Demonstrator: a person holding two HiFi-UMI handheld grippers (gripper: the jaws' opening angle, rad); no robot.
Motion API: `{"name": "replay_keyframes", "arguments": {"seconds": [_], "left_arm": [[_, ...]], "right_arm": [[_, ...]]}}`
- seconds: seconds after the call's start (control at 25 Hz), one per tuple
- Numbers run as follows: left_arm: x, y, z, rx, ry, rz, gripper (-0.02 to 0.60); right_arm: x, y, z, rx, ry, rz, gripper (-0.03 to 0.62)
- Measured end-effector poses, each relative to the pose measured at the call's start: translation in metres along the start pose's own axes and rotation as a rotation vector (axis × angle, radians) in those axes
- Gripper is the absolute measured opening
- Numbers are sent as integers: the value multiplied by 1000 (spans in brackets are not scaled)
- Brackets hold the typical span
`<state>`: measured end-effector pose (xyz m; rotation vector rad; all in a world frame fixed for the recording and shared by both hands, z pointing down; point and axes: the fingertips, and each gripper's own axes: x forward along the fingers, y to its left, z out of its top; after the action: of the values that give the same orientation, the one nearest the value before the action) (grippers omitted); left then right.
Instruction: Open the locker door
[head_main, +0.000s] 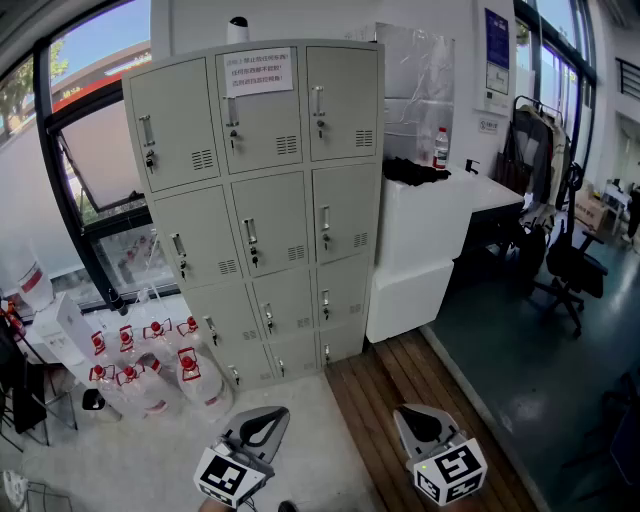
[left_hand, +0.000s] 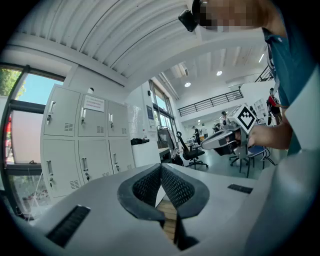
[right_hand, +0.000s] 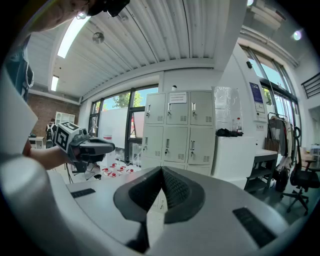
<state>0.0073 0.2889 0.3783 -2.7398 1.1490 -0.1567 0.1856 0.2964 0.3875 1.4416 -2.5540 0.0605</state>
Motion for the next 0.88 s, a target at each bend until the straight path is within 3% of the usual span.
{"name": "replay_keyframes", "arguments": {"seconds": [0.88], "left_arm": [[1,-9,1,17,20,17,17]], "right_arm": [[-4,-13,-4,73,-36,7,37]]}}
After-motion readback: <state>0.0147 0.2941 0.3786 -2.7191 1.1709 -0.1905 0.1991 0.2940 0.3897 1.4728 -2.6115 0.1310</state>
